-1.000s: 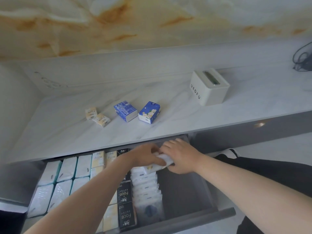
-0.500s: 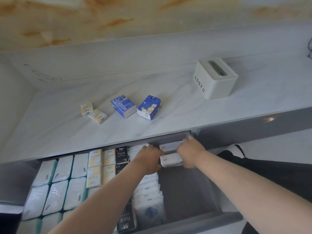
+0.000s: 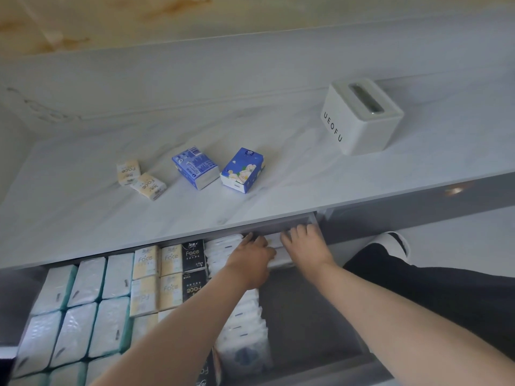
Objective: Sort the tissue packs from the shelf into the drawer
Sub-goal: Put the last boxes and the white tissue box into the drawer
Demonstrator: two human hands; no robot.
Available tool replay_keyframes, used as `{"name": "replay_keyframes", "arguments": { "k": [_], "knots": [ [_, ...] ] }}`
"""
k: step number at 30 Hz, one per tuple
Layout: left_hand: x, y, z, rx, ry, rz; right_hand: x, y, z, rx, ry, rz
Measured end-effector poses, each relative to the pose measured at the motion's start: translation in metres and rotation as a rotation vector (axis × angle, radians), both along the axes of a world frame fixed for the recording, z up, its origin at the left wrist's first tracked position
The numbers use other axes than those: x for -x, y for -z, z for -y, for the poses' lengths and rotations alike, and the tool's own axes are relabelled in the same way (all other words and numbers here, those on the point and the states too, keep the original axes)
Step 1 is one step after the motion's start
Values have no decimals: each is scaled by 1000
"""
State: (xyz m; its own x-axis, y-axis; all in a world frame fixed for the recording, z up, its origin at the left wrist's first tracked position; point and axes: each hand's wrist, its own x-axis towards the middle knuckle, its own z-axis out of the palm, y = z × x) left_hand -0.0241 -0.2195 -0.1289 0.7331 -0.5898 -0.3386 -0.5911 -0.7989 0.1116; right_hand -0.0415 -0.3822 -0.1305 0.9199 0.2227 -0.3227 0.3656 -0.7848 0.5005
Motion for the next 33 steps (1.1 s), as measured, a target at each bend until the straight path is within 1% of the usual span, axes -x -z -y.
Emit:
{"name": "replay_keyframes", "arguments": {
  "k": [2, 4, 7, 9, 11, 13, 15, 17, 20, 23, 24, 26, 28, 30, 31, 33],
  "knots": [
    [-1, 1, 2, 35, -18, -16, -1, 3, 3, 50, -17, 15],
    [0, -2, 3, 13, -4, -44, -2, 4, 3, 63, -7, 22],
    [1, -7, 0, -51, 35, -112, -5, 2, 0, 93, 20, -30],
    [-1, -12, -4, -15, 29, -134, -8, -3, -1, 71, 1, -60],
    [-2, -20, -8, 92, 7, -112, -11, -16, 1, -46, -23, -118],
    [-4, -30, -14, 203, -32, -51, -12, -33, 2, -263, -56, -132],
    [-5, -43, -21, 304, -88, 21, -11, -52, 0, -498, -132, -41],
    [-6, -57, -29, 404, -137, 103, -12, -66, -4, -671, -162, 106],
    [-14, -78, -40, 535, -205, 260, -21, -86, -12, -928, -57, 258],
    [-32, -92, -52, 585, -262, 419, -37, -107, -22, -1053, 54, 310],
    [-39, -95, -57, 579, -271, 463, -44, -111, -24, -1053, 71, 314],
    [-52, -104, -65, 532, -312, 490, -60, -114, -27, -987, 122, 236],
    [-63, -110, -73, 431, -415, 408, -75, -117, -28, -875, 128, 136],
    [-74, -113, -80, 261, -488, 302, -88, -122, -29, -787, 91, 51],
    [-78, -113, -83, 183, -485, 257, -94, -123, -29, -757, 71, 8],
    [-82, -108, -88, 127, -463, 177, -101, -122, -30, -699, 37, -69]
  ]
}}
